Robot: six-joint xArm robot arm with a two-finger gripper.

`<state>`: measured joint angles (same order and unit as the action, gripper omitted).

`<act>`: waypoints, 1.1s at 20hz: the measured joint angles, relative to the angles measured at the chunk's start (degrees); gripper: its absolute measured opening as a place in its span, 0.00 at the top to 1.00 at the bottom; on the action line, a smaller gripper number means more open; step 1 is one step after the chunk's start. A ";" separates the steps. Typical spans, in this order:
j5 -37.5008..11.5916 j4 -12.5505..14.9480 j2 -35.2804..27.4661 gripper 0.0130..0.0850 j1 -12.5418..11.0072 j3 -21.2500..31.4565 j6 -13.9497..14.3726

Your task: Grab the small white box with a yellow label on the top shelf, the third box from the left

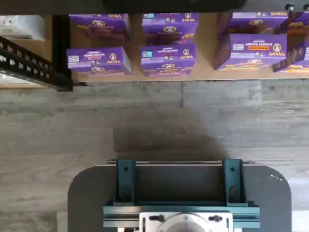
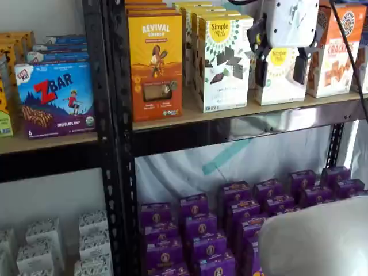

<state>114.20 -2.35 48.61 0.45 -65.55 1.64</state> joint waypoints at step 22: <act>-8.04 2.04 -2.65 0.00 -6.92 -0.08 -7.51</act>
<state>106.16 -0.31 45.96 -6.47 -65.62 -5.87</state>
